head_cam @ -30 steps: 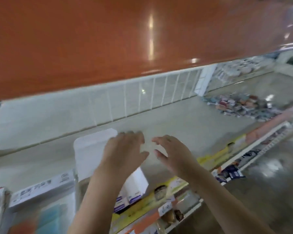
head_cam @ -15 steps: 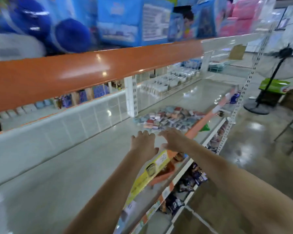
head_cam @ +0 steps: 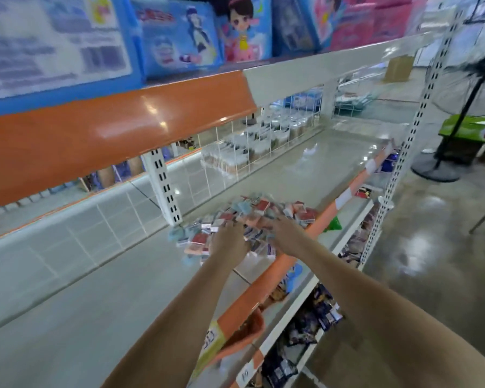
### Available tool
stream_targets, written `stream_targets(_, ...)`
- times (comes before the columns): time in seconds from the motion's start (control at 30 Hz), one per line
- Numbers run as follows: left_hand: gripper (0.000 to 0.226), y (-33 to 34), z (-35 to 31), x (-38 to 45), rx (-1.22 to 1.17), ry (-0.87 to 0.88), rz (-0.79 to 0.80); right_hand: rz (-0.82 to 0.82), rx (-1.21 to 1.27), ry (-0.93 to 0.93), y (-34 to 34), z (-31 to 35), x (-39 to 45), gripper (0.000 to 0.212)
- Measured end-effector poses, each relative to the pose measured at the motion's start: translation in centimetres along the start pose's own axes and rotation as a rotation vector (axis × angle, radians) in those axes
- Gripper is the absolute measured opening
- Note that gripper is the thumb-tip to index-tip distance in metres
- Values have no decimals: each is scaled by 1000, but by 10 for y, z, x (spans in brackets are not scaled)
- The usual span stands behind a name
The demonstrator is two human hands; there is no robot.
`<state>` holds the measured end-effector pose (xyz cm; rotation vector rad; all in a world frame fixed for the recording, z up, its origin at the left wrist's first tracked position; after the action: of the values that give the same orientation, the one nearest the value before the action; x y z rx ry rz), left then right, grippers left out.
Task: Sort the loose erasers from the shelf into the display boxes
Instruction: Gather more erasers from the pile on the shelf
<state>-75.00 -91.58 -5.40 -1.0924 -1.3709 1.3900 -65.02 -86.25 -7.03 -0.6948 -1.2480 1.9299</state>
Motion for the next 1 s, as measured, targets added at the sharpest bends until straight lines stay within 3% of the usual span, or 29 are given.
stream_targets(0.17,51,17,8,29,51,-16,67,-87,118,43,1,3,20,34)
stream_targets(0.43,38,17,11,32,-32,-30,-80,-237,192,80,8,4,23,48)
stream_targets(0.6,30,9,11,26,-115,-66,-116,-234,234,102,10,4,21,51)
stream_targets(0.87,29,-5,6,16,-248,-73,-150,-233,288,115,0,2,7,36)
stream_targets(1.0,25,0,13,8,-414,-86,-93,-215,496,86,-5,-1,-3,39)
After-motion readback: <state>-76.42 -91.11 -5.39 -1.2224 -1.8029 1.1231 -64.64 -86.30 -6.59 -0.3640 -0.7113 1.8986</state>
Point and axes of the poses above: each hand's wrist, its own x-axis towards the middle knuckle, its own y-axis out of the palm, z = x × y, the point moved 10 cm from there along x, towards the middle knuckle, and after that the axes turned 7 degrees about x, right-handed, at the moved point
